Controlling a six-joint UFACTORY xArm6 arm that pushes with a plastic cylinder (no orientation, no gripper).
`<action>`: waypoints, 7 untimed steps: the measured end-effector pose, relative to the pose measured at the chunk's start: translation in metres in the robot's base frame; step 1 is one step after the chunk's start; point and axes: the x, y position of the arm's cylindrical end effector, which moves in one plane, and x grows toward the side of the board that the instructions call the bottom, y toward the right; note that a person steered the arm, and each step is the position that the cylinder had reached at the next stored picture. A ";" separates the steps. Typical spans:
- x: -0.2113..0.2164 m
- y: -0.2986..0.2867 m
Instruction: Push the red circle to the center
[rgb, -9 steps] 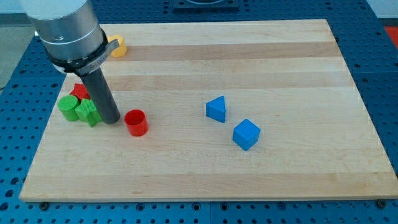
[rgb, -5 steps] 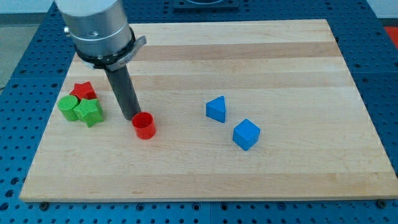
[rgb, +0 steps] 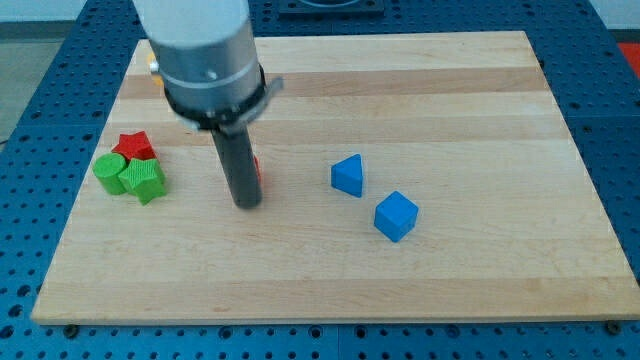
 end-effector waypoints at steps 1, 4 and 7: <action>-0.023 -0.002; -0.069 -0.027; -0.077 0.067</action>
